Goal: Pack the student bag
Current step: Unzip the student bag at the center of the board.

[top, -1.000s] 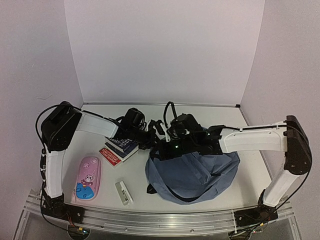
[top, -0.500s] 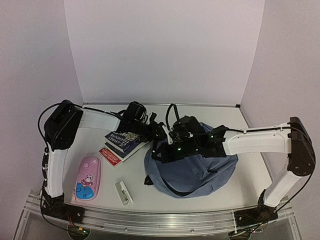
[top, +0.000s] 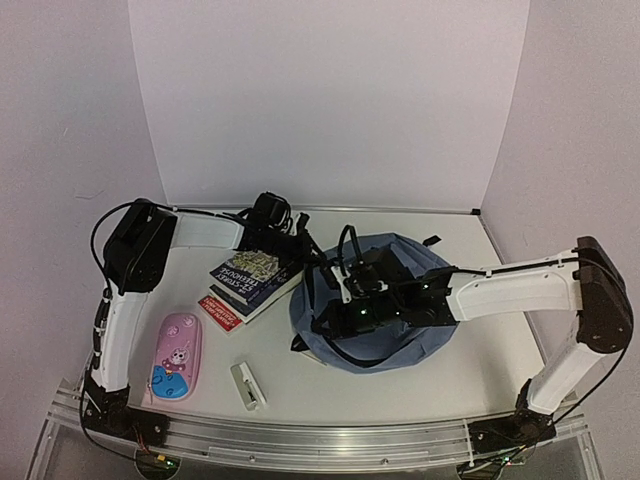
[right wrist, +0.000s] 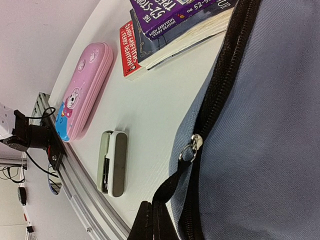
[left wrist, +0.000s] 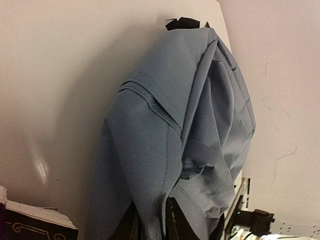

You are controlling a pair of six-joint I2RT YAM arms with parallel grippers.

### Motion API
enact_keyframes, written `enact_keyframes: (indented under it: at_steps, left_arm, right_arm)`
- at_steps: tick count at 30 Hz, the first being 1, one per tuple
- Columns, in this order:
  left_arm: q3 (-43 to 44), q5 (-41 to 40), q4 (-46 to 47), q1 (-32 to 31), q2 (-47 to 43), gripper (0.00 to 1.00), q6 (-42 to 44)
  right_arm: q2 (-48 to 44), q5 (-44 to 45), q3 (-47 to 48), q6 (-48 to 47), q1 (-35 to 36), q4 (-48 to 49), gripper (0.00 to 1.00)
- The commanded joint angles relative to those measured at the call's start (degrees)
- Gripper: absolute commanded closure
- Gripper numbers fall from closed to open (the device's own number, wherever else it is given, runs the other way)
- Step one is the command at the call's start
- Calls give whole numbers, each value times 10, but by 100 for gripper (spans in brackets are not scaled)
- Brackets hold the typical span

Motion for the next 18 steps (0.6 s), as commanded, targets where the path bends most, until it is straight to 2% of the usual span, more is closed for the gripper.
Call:
enact_keyframes:
  at_steps: [1,4,5,7,9,13,18]
  left_arm:
    - [20,-54,-7,13,-53,58,27]
    - [-40,-116,-25,13,-127,27,33]
    - [-61,-141,-33,13,-153,20,34]
    - [-108,-191,-54,11,-210,13,26]
    - [-156,-234,-74,6,-270,9,6]
    - [-244,-256,-80,-29,-342,9,-53]
    - [-306,-239,-34,-96,-355,10,-136]
  right_arm:
    - [-36,32,2,14,10,17,100]
    - [-36,54,3,18,10,42,100]
    - [-36,58,3,19,10,48,100]
    - [-34,64,4,20,10,59,100]
    - [-33,69,4,20,10,66,100]
    - [-31,84,9,16,10,71,100]
    - [-20,84,14,12,11,76,100]
